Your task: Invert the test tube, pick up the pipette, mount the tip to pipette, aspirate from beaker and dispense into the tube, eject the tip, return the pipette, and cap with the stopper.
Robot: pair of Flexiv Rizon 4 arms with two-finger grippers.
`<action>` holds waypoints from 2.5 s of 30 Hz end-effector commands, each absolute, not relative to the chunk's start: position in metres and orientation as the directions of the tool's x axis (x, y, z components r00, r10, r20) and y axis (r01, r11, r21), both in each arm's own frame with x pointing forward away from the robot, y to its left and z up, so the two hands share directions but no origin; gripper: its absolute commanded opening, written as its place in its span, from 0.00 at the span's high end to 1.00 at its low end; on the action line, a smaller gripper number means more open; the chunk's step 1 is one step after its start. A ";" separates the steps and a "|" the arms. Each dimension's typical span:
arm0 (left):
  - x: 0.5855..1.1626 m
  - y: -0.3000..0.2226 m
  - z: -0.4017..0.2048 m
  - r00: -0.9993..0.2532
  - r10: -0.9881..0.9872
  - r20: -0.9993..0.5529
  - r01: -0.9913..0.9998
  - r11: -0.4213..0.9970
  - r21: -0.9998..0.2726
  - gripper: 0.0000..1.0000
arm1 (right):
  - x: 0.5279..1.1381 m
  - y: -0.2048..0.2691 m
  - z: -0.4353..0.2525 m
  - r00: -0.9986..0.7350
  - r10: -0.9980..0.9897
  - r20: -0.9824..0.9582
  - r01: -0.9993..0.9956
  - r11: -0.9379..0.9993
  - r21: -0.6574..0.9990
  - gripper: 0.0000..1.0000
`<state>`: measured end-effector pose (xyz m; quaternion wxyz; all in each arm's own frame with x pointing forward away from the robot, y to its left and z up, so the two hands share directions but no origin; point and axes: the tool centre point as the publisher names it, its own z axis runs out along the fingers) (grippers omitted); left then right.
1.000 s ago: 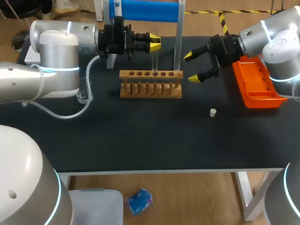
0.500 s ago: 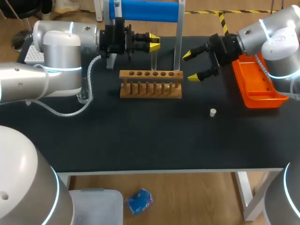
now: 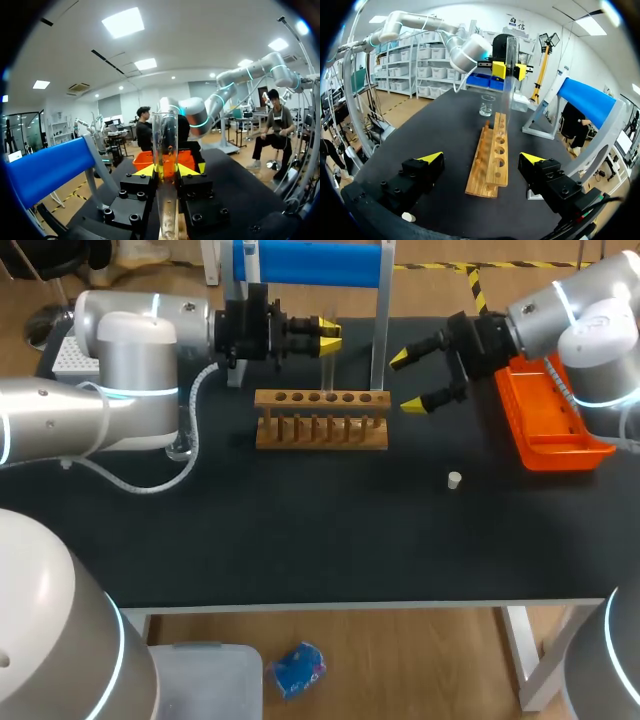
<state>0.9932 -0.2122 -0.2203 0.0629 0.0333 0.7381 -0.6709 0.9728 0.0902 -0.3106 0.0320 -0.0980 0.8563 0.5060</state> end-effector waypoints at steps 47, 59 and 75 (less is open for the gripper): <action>1.008 -0.220 -0.275 -0.996 -0.056 -0.075 0.071 0.059 -0.996 1.00 | 0.974 0.090 -0.311 -0.978 -0.139 -0.153 -0.201 0.469 0.860 0.00; 1.009 -0.217 -0.288 -0.996 -0.063 -0.061 0.058 0.057 -0.997 1.00 | 0.974 0.090 -0.311 -0.978 -0.139 -0.153 -0.201 0.469 0.860 0.00; 1.009 -0.217 -0.302 -0.996 -0.074 -0.045 0.041 0.052 -0.998 1.00 | 0.974 0.090 -0.311 -0.978 -0.139 -0.153 -0.201 0.469 0.860 0.00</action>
